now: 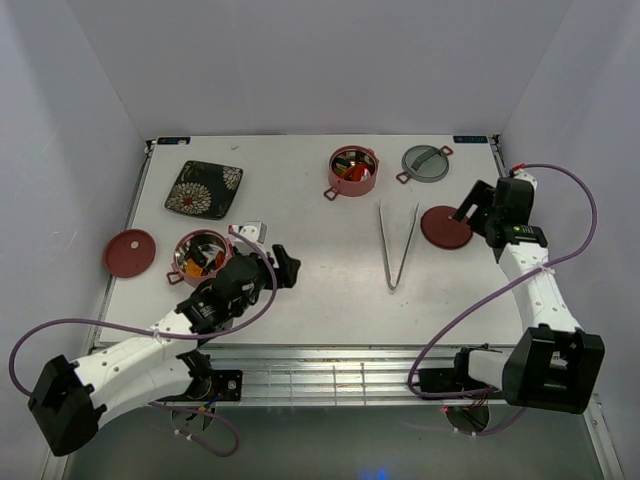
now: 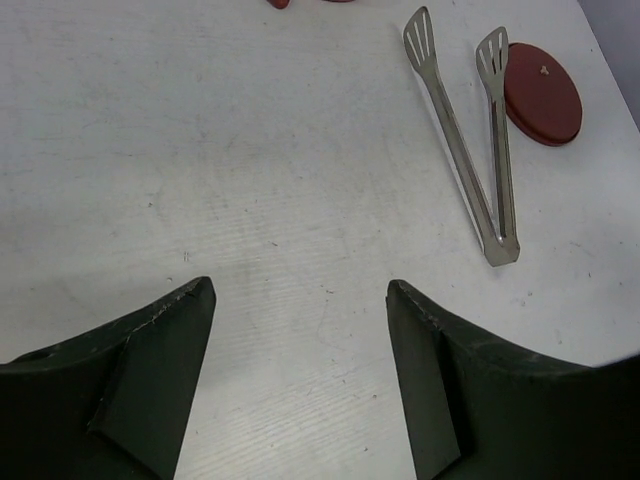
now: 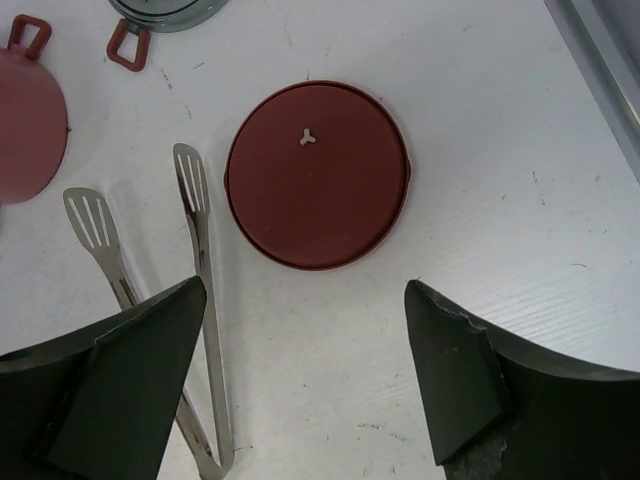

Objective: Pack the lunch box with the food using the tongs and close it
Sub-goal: Pick up the box lid from the center of the board.

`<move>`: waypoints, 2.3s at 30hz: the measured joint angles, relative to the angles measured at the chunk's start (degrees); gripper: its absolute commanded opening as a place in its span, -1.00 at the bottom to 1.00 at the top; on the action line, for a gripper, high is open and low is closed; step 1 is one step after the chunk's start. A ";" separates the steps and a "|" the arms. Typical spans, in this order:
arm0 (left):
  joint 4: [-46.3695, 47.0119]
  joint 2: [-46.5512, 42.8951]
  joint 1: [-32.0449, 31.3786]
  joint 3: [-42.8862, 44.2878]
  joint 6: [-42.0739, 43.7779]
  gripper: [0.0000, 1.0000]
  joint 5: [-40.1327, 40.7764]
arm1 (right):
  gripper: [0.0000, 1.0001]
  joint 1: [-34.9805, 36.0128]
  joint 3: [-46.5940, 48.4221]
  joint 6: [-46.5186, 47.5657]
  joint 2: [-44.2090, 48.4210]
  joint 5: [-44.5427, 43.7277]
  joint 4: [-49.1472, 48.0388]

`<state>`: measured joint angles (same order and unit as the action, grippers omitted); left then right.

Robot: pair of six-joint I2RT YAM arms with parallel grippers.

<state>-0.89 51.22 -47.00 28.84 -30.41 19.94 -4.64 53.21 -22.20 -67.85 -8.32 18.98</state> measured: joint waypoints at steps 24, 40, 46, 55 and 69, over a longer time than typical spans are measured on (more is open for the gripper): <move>3.10 -5.07 -0.22 -2.25 0.90 0.59 1.20 | -0.01 -9.42 1.14 -1.29 -25.33 3.41 -6.97; 2.84 -2.27 -0.37 -1.92 0.35 0.59 4.90 | 0.35 -5.90 5.09 -1.05 -21.44 11.96 -8.74; -10.80 10.54 2.38 12.81 -3.13 0.56 9.38 | 0.37 7.32 0.33 -1.73 -5.40 15.06 -10.45; -23.39 27.26 39.80 44.81 1.62 0.35 2.43 | 0.39 20.59 -6.88 -3.17 6.54 23.58 -11.96; -29.94 47.65 64.48 45.33 5.40 0.12 -6.95 | 0.49 21.46 -12.83 -3.13 15.87 33.05 -15.78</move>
<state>-30.83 98.87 17.47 74.17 -25.02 12.99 16.82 40.38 -25.32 -51.99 24.73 3.20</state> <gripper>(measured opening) 0.562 0.741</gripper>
